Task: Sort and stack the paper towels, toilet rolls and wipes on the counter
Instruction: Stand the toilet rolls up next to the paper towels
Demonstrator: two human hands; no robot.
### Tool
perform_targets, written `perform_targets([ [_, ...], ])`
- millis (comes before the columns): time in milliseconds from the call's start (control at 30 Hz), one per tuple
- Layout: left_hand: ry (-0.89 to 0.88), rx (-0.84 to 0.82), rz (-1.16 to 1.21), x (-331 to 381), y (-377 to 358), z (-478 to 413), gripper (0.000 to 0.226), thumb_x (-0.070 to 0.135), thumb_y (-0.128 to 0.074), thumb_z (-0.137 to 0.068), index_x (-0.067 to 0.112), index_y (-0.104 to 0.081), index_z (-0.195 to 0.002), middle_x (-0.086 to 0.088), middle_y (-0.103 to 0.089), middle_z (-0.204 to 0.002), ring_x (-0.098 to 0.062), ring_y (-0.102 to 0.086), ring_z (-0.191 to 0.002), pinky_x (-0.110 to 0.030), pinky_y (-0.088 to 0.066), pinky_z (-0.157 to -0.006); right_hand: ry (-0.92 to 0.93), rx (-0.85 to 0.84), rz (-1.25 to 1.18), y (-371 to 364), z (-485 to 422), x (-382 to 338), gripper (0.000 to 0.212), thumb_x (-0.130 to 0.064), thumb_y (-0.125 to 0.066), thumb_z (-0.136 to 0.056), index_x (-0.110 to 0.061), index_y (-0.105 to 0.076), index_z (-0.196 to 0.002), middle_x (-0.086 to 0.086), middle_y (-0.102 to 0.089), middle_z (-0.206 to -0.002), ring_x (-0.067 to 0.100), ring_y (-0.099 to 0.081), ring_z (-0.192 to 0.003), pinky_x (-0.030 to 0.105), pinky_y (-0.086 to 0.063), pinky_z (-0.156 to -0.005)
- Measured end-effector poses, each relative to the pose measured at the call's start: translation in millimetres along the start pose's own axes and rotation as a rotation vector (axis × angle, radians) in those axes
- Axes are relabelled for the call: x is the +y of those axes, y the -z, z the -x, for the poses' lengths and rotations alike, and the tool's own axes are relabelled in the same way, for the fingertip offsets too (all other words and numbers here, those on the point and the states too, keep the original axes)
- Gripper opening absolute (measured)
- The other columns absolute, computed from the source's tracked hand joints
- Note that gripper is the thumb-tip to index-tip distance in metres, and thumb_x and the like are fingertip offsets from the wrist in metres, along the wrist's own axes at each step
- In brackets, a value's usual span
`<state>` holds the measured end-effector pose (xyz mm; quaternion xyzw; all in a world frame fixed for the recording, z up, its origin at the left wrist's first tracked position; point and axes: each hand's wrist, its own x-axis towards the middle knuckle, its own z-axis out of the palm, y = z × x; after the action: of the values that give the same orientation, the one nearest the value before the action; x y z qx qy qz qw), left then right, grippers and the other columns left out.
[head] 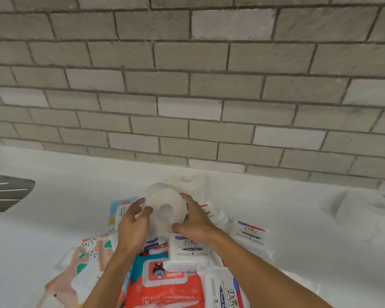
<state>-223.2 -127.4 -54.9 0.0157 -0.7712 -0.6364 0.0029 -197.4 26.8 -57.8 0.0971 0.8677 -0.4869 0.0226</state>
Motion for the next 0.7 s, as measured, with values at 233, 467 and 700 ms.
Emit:
perform_targets([
  [233, -0.017, -0.001, 0.072, 27.2, 23.2, -2.0, 0.035, 0.027, -0.048, -0.098, 0.022, -0.058, -0.13, -0.01, -0.058, -0.13, -0.032, -0.055, -0.113, -0.048, -0.049, -0.094, 0.253, -0.054, 0.041, 18.2, 26.8, -20.0, 0.116, -0.002, -0.079, -0.071, -0.052, -0.008, -0.149, -0.014, -0.023, -0.131, 0.013, -0.047, -0.117, 0.032, -0.052, -0.099],
  [467, -0.044, -0.177, 0.126, 63.2, 29.8, 12.9, 0.026, 0.037, -0.044, -0.086, 0.036, -0.066, -0.1, -0.01, -0.066, -0.111, -0.033, -0.065, -0.096, -0.049, -0.053, -0.09, 0.486, 0.216, 0.25, 51.6, 41.9, -25.1, 0.113, -0.045, -0.09, -0.058, -0.053, -0.017, -0.143, -0.013, -0.019, -0.127, 0.009, -0.028, -0.126, 0.027, -0.035, -0.11],
  [700, -0.026, -0.249, 0.144, 60.7, 1.8, 31.0, 0.048, 0.036, -0.04, -0.071, 0.03, -0.069, -0.108, -0.006, -0.07, -0.107, -0.024, -0.067, -0.09, -0.051, -0.054, -0.09, 0.398, 0.175, 0.08, 66.0, 56.5, -9.8, 0.106, -0.045, -0.093, -0.053, -0.049, -0.02, -0.13, -0.021, -0.039, -0.131, 0.006, -0.045, -0.121, 0.029, -0.048, -0.1],
])
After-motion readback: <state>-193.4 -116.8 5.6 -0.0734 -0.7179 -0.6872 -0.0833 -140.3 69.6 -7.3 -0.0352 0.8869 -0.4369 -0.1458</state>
